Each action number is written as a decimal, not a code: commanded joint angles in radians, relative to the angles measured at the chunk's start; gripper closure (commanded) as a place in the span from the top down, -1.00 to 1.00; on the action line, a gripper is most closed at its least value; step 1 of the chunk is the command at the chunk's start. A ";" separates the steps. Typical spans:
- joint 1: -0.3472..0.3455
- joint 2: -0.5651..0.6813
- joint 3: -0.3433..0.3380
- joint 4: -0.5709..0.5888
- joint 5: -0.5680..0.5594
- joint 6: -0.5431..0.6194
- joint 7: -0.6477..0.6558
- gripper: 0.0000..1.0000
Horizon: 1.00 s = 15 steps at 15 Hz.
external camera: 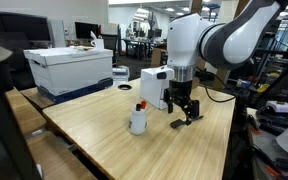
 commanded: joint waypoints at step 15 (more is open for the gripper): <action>0.090 0.163 -0.014 0.171 -0.305 -0.172 0.371 1.00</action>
